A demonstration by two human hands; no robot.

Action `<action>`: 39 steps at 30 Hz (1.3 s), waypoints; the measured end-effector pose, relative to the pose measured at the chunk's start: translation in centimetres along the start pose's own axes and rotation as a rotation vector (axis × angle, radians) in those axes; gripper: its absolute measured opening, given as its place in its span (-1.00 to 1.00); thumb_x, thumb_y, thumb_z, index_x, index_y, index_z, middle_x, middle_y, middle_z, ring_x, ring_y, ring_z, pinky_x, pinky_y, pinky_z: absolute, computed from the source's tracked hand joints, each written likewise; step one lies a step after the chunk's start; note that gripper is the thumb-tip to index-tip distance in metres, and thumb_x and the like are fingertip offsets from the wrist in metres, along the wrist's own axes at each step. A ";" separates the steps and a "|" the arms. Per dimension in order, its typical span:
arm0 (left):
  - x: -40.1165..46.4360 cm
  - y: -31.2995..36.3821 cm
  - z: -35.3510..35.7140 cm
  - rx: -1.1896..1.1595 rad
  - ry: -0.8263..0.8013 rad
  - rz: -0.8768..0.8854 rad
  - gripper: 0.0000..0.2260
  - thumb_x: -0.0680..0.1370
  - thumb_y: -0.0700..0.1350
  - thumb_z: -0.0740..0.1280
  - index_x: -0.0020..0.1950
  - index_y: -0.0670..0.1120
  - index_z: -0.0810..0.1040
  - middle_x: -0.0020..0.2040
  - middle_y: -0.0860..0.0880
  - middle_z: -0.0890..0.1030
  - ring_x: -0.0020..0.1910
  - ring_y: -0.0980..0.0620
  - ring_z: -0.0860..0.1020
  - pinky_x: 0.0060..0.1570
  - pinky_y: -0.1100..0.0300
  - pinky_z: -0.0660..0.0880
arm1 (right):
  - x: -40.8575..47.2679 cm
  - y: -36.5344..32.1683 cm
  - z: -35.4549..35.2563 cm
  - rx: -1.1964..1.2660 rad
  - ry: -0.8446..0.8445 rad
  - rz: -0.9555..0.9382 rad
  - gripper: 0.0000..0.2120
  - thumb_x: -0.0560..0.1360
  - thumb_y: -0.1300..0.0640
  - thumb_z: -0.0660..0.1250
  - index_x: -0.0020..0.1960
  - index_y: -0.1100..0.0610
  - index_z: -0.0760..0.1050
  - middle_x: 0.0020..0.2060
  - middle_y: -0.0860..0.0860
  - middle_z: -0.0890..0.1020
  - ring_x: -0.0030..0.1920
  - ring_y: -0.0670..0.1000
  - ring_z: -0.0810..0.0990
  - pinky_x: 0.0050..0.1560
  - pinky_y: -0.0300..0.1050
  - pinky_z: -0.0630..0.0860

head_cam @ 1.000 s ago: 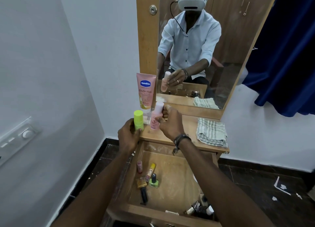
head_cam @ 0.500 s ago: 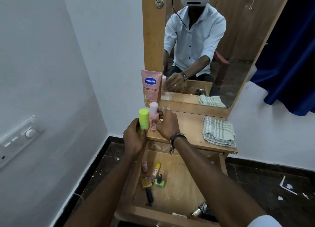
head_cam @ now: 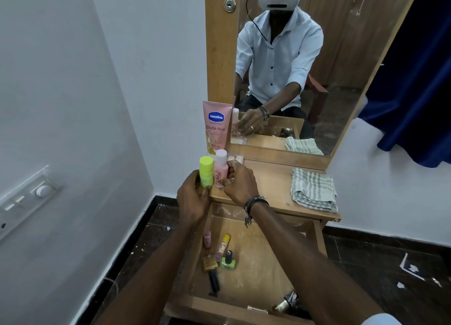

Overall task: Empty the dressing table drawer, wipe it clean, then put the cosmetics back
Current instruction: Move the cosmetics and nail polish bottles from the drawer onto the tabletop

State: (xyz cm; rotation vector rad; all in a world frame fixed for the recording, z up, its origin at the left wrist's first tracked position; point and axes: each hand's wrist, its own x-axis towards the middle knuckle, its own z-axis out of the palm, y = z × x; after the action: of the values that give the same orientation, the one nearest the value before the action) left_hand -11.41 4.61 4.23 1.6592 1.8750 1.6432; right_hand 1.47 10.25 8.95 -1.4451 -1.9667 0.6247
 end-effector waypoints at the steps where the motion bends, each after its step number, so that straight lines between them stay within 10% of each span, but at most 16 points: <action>1: 0.0 0.1 0.0 -0.006 -0.001 -0.002 -0.72 0.46 -0.10 0.34 0.16 -0.11 0.55 0.00 -0.05 0.68 -0.06 -0.02 0.62 -0.09 0.08 0.55 | 0.0 0.0 0.0 0.001 -0.003 -0.002 -0.65 0.28 0.16 0.45 0.06 0.07 0.54 -0.05 0.06 0.70 -0.04 0.14 0.65 -0.07 0.06 0.62; 15: -1.2 0.6 -1.3 -0.098 -0.060 -0.197 -0.46 0.39 -0.12 0.45 0.33 -0.23 0.47 0.16 -0.12 0.61 0.12 -0.08 0.58 0.14 0.03 0.56 | -4.1 2.2 -3.5 0.130 0.127 0.019 -0.60 0.42 0.13 0.50 0.21 0.10 0.49 -0.08 -0.11 0.60 -0.06 -0.11 0.59 -0.04 -0.18 0.57; 19: -4.4 0.3 -2.4 -0.118 0.003 -0.219 -0.43 0.42 -0.37 0.38 0.43 -0.18 0.41 0.34 -0.12 0.54 0.25 -0.11 0.56 0.06 0.42 0.49 | -8.6 4.3 -4.7 0.217 0.243 -0.030 -0.88 0.52 0.19 0.39 0.04 0.08 0.56 -0.22 -0.15 0.59 -0.22 -0.23 0.57 -0.25 -0.43 0.47; 26: -7.6 2.1 -5.0 0.029 0.014 0.125 -0.58 0.31 -0.20 0.24 0.16 -0.24 0.55 0.04 -0.10 0.56 -0.02 -0.06 0.56 -0.08 0.12 0.51 | -12.1 7.5 -2.9 -0.061 -0.318 -0.058 -0.91 0.45 0.12 0.38 -0.04 0.00 0.57 -0.26 -0.13 0.62 -0.24 -0.16 0.59 -0.17 -0.10 0.61; 33: -7.7 2.8 -5.4 0.303 -0.675 0.573 -0.90 0.42 -0.23 0.36 -0.14 -0.06 0.61 -0.13 0.01 0.56 -0.31 0.00 0.57 -0.39 0.17 0.45 | -13.8 5.9 0.3 -0.304 -0.538 -0.193 -0.79 0.38 0.05 0.48 -0.01 0.02 0.56 -0.06 0.02 0.65 -0.06 0.08 0.61 -0.13 -0.05 0.52; 39: -7.8 5.1 -4.2 0.842 -1.140 0.502 -0.78 0.58 -0.24 0.26 0.15 -0.07 0.62 0.15 -0.10 0.59 0.16 -0.12 0.54 0.28 0.03 0.38 | -13.7 6.7 -0.6 -0.297 -0.551 -0.144 -0.85 0.37 0.05 0.41 -0.07 0.04 0.55 -0.08 0.10 0.62 -0.03 0.14 0.56 -0.13 -0.03 0.49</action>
State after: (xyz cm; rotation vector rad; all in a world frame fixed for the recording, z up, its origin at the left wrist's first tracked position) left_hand -8.29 -4.94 5.75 2.6255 1.5356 -0.3325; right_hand 9.32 -0.84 2.03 -1.3789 -2.6613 0.7474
